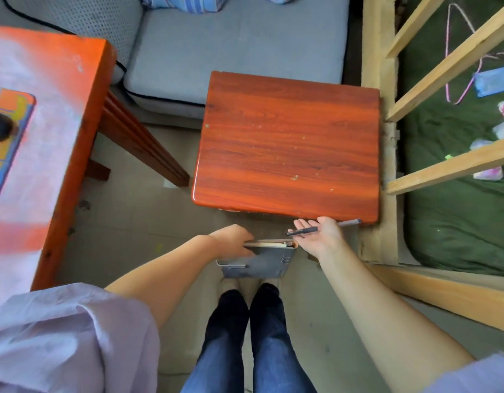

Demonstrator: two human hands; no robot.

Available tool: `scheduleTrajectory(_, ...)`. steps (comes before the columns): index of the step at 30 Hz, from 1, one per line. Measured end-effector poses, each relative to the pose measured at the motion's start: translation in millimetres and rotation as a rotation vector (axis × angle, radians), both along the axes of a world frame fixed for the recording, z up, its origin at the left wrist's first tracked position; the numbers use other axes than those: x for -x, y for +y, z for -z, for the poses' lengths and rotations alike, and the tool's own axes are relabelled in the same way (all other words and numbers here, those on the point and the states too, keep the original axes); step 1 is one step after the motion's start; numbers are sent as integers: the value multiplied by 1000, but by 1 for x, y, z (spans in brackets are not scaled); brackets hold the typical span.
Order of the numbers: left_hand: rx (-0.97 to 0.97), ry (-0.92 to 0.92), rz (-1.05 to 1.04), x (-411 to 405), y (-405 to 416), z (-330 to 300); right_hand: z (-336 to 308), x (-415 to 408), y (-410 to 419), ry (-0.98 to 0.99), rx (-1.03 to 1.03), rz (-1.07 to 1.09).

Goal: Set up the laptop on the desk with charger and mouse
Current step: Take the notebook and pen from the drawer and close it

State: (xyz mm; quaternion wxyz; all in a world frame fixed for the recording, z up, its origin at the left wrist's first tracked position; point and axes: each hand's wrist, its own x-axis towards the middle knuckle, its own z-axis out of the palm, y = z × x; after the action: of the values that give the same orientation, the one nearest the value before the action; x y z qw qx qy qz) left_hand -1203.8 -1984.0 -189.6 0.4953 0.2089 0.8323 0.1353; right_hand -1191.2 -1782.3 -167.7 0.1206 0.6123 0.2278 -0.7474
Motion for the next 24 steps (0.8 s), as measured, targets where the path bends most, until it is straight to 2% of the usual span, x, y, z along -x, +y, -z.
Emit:
scheduleTrajectory(5,-2,-52,-276,-6,-34,-75,-59,14,-11,184,-26,-131)
scheduleTrajectory(7,-130,-165,-569,-16,-57,-101,-85,31,-17,263,-43,-225)
scheduleTrajectory(9,-371,-316,-923,-38,-80,-126,-116,43,-32,334,-107,-370)
scheduleTrajectory(11,-605,-371,-1210,-65,-101,-146,-140,49,-56,473,-327,-613)
scheduleTrajectory(14,-866,-297,-1564,-106,-130,-171,-162,47,-102,835,-773,-982)
scheduleTrajectory(17,-1073,-176,-1813,-144,-164,-196,-182,24,-156,986,-999,-1105)
scheduleTrajectory(19,-1220,-89,-1920,-175,-192,-212,-192,-1,-195,1067,-981,-1100)
scheduleTrajectory(21,-1367,-12,-1998,-211,-219,-224,-202,-33,-235,1140,-872,-1055)
scheduleTrajectory(24,-1558,60,-2062,-272,-255,-236,-217,-85,-298,1070,-474,-1023)
